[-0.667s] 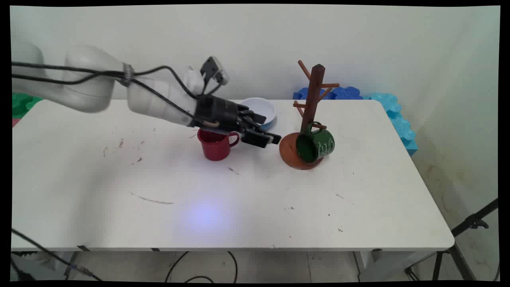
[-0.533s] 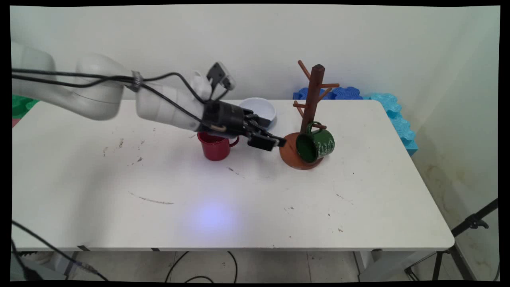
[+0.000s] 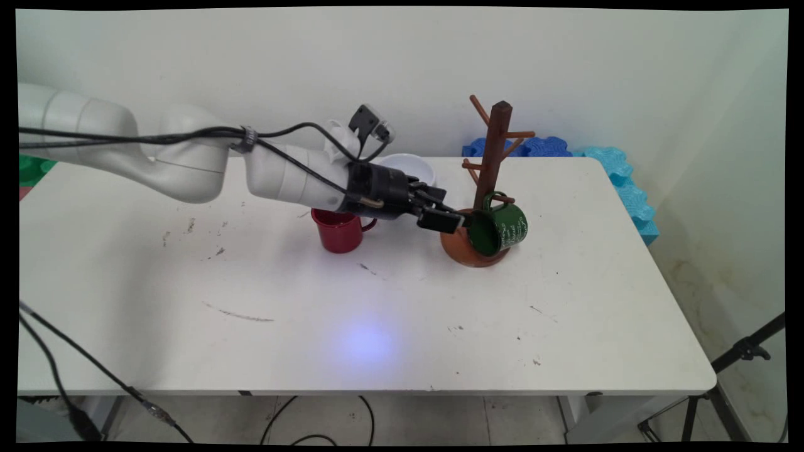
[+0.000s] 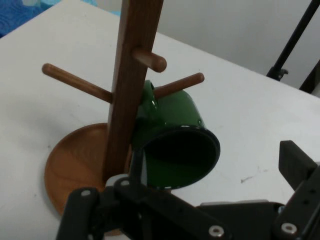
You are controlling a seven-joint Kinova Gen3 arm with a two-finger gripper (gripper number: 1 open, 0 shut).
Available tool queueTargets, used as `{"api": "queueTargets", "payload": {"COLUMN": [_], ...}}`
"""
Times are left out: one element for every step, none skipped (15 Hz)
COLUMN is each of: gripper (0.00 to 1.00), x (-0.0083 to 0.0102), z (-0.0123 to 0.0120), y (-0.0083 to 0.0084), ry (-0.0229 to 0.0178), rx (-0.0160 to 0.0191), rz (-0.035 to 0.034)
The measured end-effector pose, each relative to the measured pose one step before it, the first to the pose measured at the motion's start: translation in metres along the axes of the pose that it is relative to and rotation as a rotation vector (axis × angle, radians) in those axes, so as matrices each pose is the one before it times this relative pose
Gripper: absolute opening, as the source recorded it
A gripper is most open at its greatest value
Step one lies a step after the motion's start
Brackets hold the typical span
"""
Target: Pick up the green mug from the rack
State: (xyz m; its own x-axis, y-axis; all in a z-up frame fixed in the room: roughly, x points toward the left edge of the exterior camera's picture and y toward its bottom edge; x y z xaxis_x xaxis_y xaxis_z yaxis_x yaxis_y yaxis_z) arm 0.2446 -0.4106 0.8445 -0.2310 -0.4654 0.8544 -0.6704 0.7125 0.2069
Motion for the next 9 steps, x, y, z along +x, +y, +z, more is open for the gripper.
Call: {"api": "queueTargets", "payload": {"gripper": [1.0,1.0,1.0,1.0,1.0,1.0,1.0,1.0,1.0], "x": [-0.00298,-0.00392,-0.00568,-0.00639,-0.00569,-0.00356,-0.00501,-0.003,-0.00407], "z": [0.00484,0.00431,0.00516,0.00559,0.00422,0.00263,0.00352,0.00224,0.00279], "y": [0.00149,0.00173,0.00302,0.00389,0.00358,0.00266,0.00436,0.00301,0.00432], "ry": [0.00821,0.00547,0.00627,0.00483,0.002,0.00128,0.00207,0.00182,0.00371], "rx": [-0.00059,0.00056,-0.00025,-0.00276,-0.00308,-0.00382,-0.00761,-0.00555,-0.00689], "rz": [-0.01073,-0.00836,-0.00907,-0.00749,-0.00509,-0.00248,-0.00108,0.00018,0.00108]}}
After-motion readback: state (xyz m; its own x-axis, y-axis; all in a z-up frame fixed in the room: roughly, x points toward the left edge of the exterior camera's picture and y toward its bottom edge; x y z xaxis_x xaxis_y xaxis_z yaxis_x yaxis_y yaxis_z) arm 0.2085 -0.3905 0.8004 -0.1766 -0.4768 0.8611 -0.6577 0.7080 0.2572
